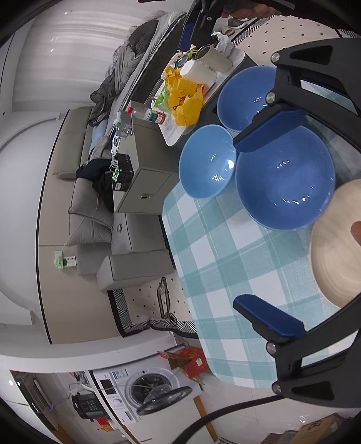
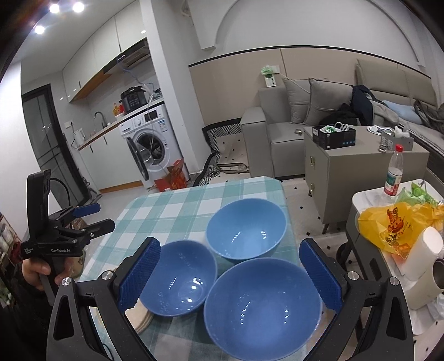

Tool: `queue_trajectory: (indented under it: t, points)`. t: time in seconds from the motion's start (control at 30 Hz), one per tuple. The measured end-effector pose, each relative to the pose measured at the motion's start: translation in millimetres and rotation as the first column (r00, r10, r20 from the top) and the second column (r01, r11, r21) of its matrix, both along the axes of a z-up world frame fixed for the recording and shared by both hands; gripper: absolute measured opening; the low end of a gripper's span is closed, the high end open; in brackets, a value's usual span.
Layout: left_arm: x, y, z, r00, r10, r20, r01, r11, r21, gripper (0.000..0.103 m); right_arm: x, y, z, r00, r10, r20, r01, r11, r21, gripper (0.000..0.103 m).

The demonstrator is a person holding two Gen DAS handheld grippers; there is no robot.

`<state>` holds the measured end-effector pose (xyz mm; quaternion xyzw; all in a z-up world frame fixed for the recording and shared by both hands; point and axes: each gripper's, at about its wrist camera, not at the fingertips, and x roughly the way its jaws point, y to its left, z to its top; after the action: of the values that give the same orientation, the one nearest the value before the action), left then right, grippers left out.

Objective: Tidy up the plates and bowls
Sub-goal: 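Raise both open grippers and move them toward the blue bowls, then lower both open grippers onto the rim of the nearest blue bowl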

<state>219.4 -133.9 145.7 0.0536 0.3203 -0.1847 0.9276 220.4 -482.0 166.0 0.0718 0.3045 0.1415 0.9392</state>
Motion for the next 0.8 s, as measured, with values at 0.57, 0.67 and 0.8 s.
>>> queue_trajectory:
  t: [0.57, 0.67, 0.8]
  points:
    - [74, -53, -7, 0.997, -0.040, -0.065, 0.041, 0.999, 0.003, 0.103, 73, -39, -10, 0.993, -0.065, -0.097, 0.069, 0.997, 0.037, 0.102]
    - [87, -57, -16, 0.994, -0.045, -0.098, 0.045, 0.999, -0.004, 0.103, 88, -42, -20, 0.989, -0.079, -0.125, 0.084, 0.996, 0.038, 0.102]
    - [101, -65, -29, 0.990, -0.055, -0.127, 0.056, 0.998, 0.001, 0.103, 107, -46, -30, 0.983, -0.097, -0.156, 0.103, 0.994, 0.031, 0.102]
